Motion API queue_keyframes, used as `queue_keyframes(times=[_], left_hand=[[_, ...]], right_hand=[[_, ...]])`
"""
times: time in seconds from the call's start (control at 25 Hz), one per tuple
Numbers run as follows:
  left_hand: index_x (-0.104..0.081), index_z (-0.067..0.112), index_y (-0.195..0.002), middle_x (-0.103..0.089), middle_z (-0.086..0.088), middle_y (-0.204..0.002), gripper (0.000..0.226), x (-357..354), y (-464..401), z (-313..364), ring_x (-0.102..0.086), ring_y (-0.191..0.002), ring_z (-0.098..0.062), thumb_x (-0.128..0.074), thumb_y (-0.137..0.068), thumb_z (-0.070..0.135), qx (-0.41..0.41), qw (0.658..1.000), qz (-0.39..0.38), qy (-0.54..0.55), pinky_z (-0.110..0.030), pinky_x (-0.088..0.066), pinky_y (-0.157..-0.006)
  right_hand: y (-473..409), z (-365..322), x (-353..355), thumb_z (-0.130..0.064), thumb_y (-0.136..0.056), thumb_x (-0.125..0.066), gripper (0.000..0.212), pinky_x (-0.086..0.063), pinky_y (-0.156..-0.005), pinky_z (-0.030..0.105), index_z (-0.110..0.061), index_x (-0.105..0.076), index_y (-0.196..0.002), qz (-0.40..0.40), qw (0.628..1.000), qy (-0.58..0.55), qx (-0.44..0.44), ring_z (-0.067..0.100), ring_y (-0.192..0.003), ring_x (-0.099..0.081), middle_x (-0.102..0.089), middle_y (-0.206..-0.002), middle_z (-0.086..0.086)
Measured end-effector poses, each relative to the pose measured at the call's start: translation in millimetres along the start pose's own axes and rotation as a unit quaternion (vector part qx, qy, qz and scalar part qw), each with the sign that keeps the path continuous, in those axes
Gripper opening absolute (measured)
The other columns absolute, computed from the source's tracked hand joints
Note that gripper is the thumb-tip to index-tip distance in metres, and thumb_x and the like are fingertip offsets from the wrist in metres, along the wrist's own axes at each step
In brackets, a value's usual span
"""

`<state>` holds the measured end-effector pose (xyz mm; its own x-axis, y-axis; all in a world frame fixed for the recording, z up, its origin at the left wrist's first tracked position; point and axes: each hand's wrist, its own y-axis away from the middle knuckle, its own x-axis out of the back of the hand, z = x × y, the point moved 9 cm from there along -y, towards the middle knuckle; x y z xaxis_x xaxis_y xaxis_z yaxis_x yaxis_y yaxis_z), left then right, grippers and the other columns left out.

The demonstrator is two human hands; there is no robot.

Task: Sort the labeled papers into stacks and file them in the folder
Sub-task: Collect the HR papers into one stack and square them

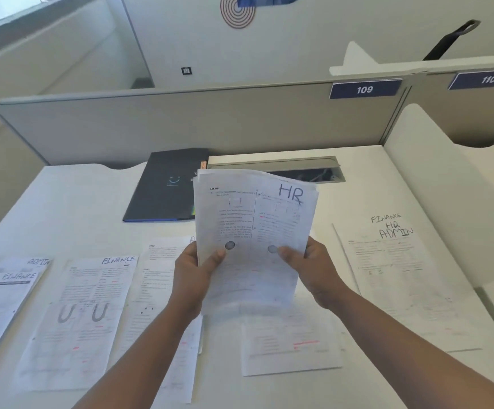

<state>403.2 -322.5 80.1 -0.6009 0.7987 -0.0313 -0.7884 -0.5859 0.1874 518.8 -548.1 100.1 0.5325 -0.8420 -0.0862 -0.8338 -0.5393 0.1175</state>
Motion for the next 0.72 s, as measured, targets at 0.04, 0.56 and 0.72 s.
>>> queue_keyframes(times=[0.04,0.56,0.72], left_hand=[[-0.076,0.027,-0.106,-0.081,0.003,-0.104,0.02,-7.8,4.2,5.3,-0.077,-0.091,-0.015,-0.084,-0.087,0.026,-0.022,1.0,0.007,-0.007,-0.024,-0.062,-0.069],[-0.077,0.027,-0.081,-0.075,0.003,-0.082,0.035,-62.4,34.8,-11.6,-0.07,-0.075,-0.008,-0.05,-0.071,0.007,-0.039,0.999,0.013,0.012,-0.02,-0.055,-0.061],[-0.074,0.03,-0.076,-0.072,0.01,-0.077,0.031,-56.2,34.3,-17.5,-0.066,-0.072,-0.001,-0.053,-0.075,0.007,-0.038,0.998,0.051,-0.006,-0.016,-0.053,-0.06]], right_hand=[[1.7,-2.4,9.3,-0.023,-0.099,-0.07,0.018,-0.057,-0.087,0.027,-0.036,-0.079,-0.107,0.009,1.0,0.023,0.009,0.014,-0.11,-0.072,-0.078,-0.114,-0.005],[23.3,28.8,54.1,-0.013,-0.095,-0.058,0.014,-0.032,-0.055,0.028,-0.019,-0.07,-0.09,-0.025,0.998,0.059,-0.028,0.014,-0.062,-0.039,-0.046,-0.066,0.004],[22.6,30.6,60.2,-0.013,-0.099,-0.06,0.014,-0.027,-0.052,0.024,0.001,-0.063,-0.099,-0.031,0.994,0.099,-0.019,0.009,-0.054,-0.031,-0.039,-0.067,0.002]])
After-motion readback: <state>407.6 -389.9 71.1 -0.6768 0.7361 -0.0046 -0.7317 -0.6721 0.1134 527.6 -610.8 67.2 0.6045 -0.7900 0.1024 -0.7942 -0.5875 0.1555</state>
